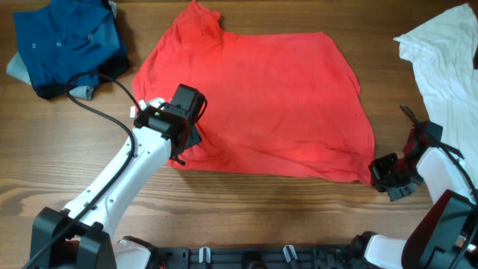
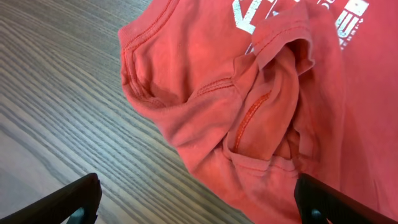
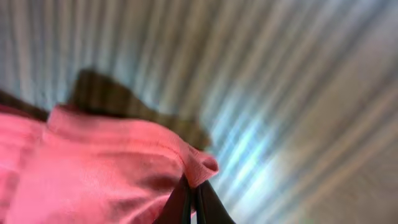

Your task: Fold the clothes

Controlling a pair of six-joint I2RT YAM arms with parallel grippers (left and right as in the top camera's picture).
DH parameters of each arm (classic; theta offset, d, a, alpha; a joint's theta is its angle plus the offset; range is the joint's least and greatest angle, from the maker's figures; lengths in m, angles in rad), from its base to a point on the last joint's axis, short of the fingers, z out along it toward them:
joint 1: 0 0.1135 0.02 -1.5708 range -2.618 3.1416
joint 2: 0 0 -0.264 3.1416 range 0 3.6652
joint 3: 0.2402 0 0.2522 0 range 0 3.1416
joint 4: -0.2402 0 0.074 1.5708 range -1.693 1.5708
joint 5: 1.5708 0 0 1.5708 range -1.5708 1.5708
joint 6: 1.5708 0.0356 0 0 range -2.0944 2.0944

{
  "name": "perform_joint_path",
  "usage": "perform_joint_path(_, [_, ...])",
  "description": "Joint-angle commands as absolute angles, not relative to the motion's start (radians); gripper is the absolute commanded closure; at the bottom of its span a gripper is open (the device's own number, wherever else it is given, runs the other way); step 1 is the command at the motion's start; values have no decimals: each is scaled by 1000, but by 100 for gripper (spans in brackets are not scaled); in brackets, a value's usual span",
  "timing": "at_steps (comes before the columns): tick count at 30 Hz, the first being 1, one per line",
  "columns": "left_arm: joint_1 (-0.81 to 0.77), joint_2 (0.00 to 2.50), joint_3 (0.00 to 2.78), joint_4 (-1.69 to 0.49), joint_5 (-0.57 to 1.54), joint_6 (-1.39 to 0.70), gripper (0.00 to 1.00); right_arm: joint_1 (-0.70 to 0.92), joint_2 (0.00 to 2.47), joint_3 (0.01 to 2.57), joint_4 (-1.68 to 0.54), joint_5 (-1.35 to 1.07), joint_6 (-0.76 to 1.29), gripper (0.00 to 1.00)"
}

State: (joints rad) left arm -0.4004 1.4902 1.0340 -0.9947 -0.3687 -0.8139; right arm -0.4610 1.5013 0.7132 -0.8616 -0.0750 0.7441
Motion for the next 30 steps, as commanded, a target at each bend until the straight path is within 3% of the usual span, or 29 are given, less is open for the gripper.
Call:
perform_joint_path(1, [-394,1476,1045,-1023,-371,-815,0,-461,1418,801,-933,-72,789,96])
perform_joint_path(7, [-394,1476,1045,-964,-348,-815,0,-451,1306,845,-852,-156,754,96])
perform_joint_path(22, [-394,1602,1045,-727,-213,-634,0,-317,1454,845,-611,-237,841,96])
perform_joint_path(30, [-274,1701,1046,-633,-185,-575,0,-317,1478,845,-614,-226,789,96])
